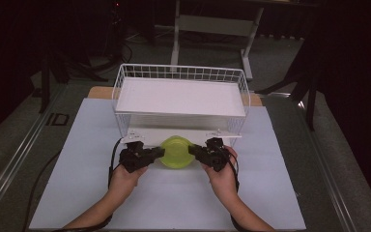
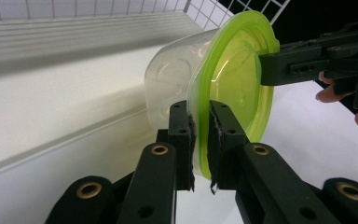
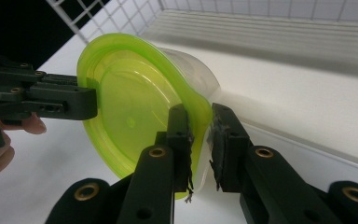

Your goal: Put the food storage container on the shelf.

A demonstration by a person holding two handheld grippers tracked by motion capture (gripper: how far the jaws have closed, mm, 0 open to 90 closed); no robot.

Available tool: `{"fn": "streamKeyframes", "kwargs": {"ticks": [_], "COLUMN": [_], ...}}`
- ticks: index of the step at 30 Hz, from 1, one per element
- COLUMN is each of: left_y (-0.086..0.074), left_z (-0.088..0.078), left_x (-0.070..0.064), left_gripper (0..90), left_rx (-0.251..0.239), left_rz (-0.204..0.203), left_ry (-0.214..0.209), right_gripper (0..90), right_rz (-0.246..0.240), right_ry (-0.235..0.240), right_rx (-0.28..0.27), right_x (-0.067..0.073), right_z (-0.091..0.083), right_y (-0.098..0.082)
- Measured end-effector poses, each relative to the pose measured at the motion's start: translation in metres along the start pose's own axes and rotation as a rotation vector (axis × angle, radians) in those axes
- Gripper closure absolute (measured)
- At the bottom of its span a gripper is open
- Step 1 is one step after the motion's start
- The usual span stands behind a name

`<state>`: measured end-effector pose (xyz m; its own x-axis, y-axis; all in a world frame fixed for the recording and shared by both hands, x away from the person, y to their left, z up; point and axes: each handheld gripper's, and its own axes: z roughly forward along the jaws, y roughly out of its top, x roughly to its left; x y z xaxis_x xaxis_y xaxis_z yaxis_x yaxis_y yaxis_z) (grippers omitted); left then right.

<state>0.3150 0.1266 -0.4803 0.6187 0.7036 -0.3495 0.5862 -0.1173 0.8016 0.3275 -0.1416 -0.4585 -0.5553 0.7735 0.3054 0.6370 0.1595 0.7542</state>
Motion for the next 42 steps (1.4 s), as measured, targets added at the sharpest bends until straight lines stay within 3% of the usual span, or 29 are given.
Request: {"fn": "streamKeyframes", "kwargs": {"ticks": [6, 12, 16, 26, 34, 38, 40, 42], "left_y": [-0.001, -0.003, 0.0, 0.003, 0.007, 0.008, 0.008, 0.008], "left_z": [0.016, 0.022, 0.025, 0.034, 0.038, 0.039, 0.04, 0.041], "left_x": [0.014, 0.021, 0.026, 0.034, 0.037, 0.04, 0.04, 0.041], "left_gripper": [81.5, 81.6, 81.5, 80.9, 79.2, 78.1, 75.8, 74.4], "left_rx": [0.02, 0.014, 0.018, 0.043, 0.014, -0.011, -0.042, -0.052], "left_rz": [-0.004, -0.026, -0.025, -0.017, -0.012, 0.008, 0.041, 0.048], "left_ry": [0.01, -0.001, 0.018, 0.028, 0.028, 0.019, 0.038, 0.04], "right_gripper": [78.7, 78.8, 78.9, 79.1, 78.5, 77.0, 75.7, 75.1], "right_rz": [0.019, 0.03, 0.0, -0.023, -0.006, -0.01, -0.033, -0.044], "right_ry": [-0.026, -0.027, -0.048, -0.078, -0.075, -0.082, -0.093, -0.096], "right_rx": [0.014, 0.027, 0.016, 0.015, -0.004, -0.011, -0.015, -0.019], "right_x": [-0.01, -0.015, -0.015, -0.018, -0.022, -0.023, -0.023, -0.023], "right_z": [0.015, 0.023, 0.029, 0.04, 0.041, 0.043, 0.044, 0.045], "right_y": [-0.001, -0.001, 0.002, 0.004, 0.009, 0.01, 0.013, 0.014]}}
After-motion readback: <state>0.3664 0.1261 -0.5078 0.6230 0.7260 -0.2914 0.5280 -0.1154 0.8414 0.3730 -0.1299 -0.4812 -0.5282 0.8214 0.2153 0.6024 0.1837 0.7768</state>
